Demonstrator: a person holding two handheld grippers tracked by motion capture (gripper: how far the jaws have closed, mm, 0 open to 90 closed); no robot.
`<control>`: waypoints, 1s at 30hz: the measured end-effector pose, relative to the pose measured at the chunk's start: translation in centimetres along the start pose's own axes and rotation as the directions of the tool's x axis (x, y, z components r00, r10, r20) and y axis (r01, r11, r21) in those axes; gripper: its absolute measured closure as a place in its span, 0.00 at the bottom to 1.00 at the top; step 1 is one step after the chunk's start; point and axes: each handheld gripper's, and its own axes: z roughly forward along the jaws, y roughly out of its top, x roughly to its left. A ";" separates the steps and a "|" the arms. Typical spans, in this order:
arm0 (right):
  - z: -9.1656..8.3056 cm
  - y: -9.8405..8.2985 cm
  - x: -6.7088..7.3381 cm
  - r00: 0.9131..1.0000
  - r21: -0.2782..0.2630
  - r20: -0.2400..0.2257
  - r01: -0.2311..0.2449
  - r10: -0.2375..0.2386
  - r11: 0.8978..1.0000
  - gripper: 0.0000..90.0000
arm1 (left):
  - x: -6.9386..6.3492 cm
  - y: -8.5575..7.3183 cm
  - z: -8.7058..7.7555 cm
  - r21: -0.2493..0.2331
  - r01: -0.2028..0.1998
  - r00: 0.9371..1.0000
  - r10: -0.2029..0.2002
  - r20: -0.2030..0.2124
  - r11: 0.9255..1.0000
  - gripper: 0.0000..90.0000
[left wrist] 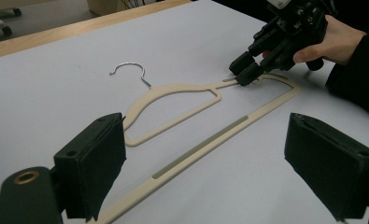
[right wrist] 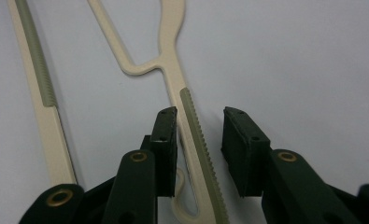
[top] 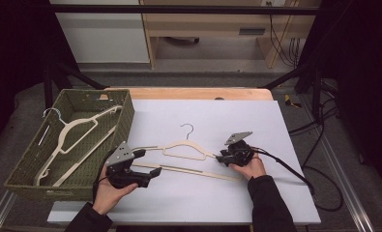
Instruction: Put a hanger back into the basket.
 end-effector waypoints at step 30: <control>-1.1 -1.0 3.0 0.997 0.033 -0.041 0.060 -0.058 0.998 0.89 | 0.2 0.1 1.8 0.057 0.004 1.000 -0.005 0.017 0.998 0.14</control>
